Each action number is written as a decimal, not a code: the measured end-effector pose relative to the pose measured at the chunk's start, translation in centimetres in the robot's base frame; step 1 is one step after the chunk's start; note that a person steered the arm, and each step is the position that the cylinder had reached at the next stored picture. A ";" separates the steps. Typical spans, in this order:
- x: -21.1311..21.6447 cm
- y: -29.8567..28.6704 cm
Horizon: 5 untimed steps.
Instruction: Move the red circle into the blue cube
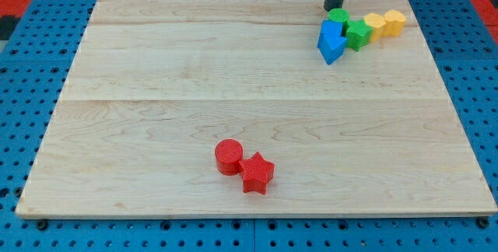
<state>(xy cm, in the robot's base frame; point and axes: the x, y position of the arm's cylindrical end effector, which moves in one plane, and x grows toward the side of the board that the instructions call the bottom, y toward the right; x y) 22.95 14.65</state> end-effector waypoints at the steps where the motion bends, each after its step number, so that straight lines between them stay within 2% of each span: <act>1: -2.1 3.8; 2: -3.8 8.8; 3: -3.9 10.3; 4: -0.1 12.4; 5: 1.0 12.5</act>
<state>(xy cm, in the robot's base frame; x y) 23.92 27.11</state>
